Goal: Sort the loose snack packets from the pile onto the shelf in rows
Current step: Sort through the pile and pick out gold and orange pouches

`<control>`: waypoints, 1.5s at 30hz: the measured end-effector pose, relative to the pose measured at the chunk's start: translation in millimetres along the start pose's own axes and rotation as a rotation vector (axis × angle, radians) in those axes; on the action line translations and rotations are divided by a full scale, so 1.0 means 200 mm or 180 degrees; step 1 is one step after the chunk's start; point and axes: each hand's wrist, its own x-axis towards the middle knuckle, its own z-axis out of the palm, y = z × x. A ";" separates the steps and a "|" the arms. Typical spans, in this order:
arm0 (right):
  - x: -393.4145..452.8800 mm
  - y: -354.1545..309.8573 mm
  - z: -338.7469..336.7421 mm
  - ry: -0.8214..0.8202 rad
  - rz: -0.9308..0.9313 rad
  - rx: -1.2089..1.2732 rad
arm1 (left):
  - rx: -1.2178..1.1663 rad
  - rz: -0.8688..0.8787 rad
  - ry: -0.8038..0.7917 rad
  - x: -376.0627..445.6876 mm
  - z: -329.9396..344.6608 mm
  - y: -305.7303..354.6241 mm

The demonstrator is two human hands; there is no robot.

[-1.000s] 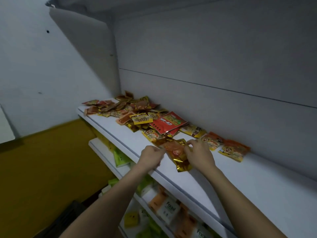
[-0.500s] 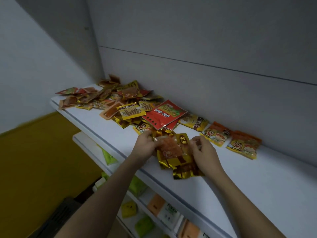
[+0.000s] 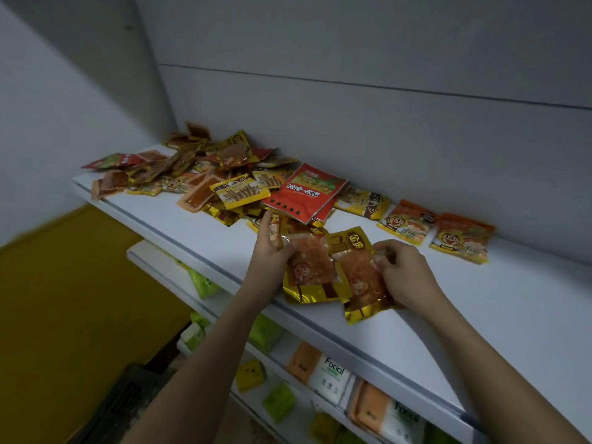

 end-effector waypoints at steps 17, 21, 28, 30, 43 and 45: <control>-0.09 -0.21 -0.04 0.0693 -0.0347 0.1851 | 0.0211 0.0084 -0.0218 -0.07 0.03 0.10; -0.04 -0.37 0.02 0.0477 -0.0680 0.1858 | -0.0072 0.0018 -0.0327 -0.09 0.00 0.23; 0.08 -0.75 0.32 -0.0332 -0.1065 0.1693 | 0.0143 0.0477 0.0247 0.03 -0.40 0.34; 0.15 -0.86 0.42 -0.0534 -0.1145 0.1583 | 0.0213 0.0455 0.0452 0.09 -0.57 0.34; 1.01 -1.66 1.23 -0.0819 -0.0504 0.0801 | 0.0379 0.0496 0.0943 0.78 -1.80 0.42; 1.15 -1.70 1.35 -0.0697 -0.0278 0.0590 | 0.0395 0.0552 0.0929 0.91 -1.90 0.45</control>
